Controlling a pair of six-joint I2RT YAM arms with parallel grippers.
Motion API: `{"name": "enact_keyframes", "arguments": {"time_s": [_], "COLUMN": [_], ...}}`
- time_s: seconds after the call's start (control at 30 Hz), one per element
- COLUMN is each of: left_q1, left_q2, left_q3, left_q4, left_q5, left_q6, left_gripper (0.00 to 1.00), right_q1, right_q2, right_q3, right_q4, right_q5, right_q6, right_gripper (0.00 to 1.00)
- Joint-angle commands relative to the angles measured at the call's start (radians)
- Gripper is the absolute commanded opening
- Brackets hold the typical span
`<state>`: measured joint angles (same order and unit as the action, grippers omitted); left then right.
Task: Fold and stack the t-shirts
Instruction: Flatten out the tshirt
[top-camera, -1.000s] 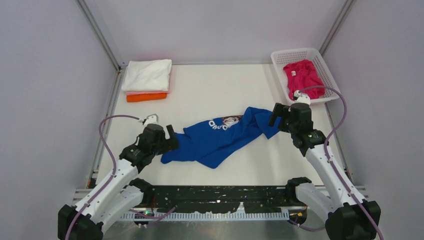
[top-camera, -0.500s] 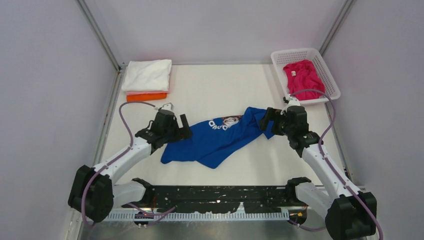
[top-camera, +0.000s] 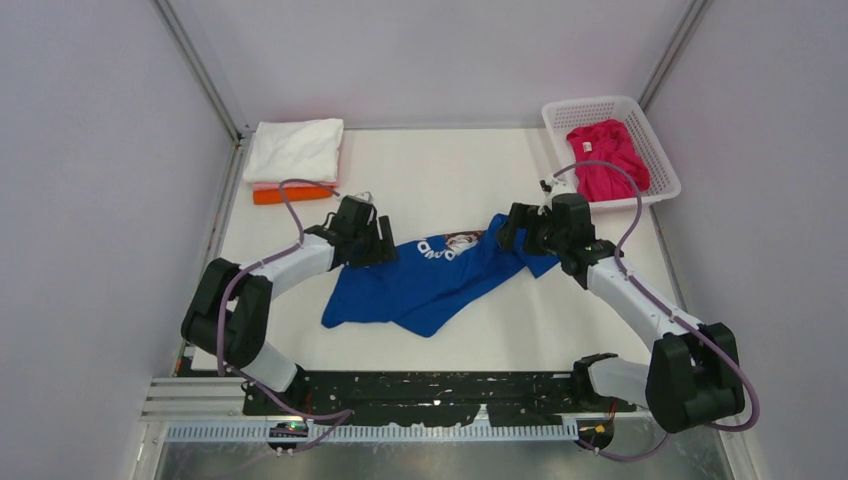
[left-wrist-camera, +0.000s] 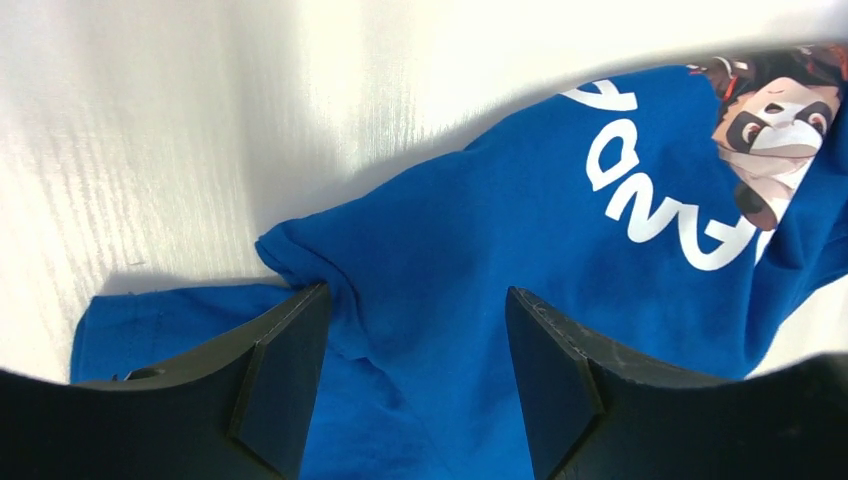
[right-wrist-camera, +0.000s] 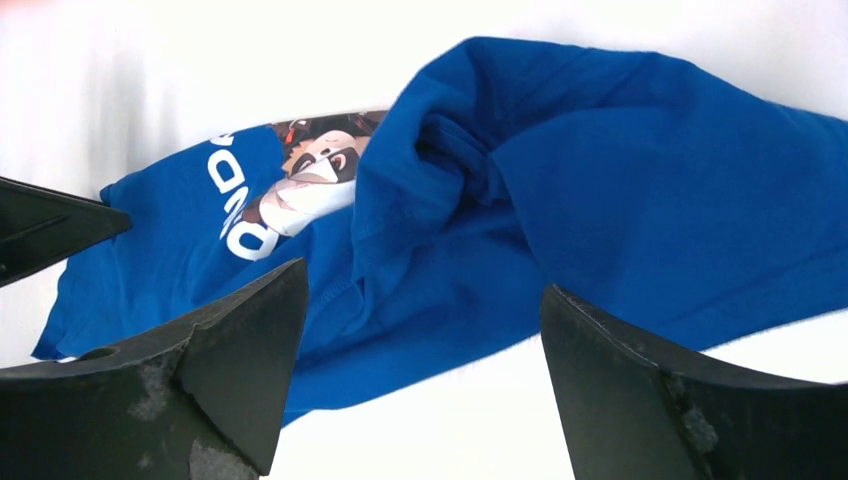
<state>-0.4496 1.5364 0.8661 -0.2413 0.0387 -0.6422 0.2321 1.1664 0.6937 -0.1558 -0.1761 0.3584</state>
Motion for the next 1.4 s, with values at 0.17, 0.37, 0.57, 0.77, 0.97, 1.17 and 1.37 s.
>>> {"name": "enact_keyframes", "arguments": {"time_s": [0.17,0.37,0.57,0.77,0.97,1.17,1.37], "left_q1": [-0.001,-0.015,-0.147,-0.236,-0.24,-0.25,-0.264], "left_q2": [-0.02,-0.229,-0.345,-0.265,-0.168,-0.128,-0.124], "left_q3": [0.015,-0.069,-0.127,-0.132,-0.121,-0.13,-0.133], "left_q4": [-0.05,-0.115,-0.238,-0.235,-0.223,-0.204,-0.184], "left_q5": [0.047,0.073,0.08,-0.006,-0.013,0.022,0.027], "left_q6": [0.039,0.093,0.188,0.178,0.181,0.188,0.176], "left_gripper": [0.66,0.67,0.67,0.66,0.63,0.49,0.0], "right_q1": [0.016,-0.042,-0.166,-0.218,-0.248,-0.252,-0.252], "right_q2": [0.041,-0.021,-0.017,0.011,0.035,0.068,0.122], "right_q3": [0.054,-0.013,-0.066,-0.054,-0.052,-0.053,-0.055], "right_q4": [-0.006,-0.07,-0.115,-0.143,-0.147,-0.134,-0.107], "right_q5": [0.124,0.217,0.192,0.19,0.155,0.137,0.131], "right_q6": [0.005,0.069,0.092,0.085,0.072,0.075,0.088], "right_gripper": [0.92,0.92,0.91,0.91,0.91,0.9,0.88]}}
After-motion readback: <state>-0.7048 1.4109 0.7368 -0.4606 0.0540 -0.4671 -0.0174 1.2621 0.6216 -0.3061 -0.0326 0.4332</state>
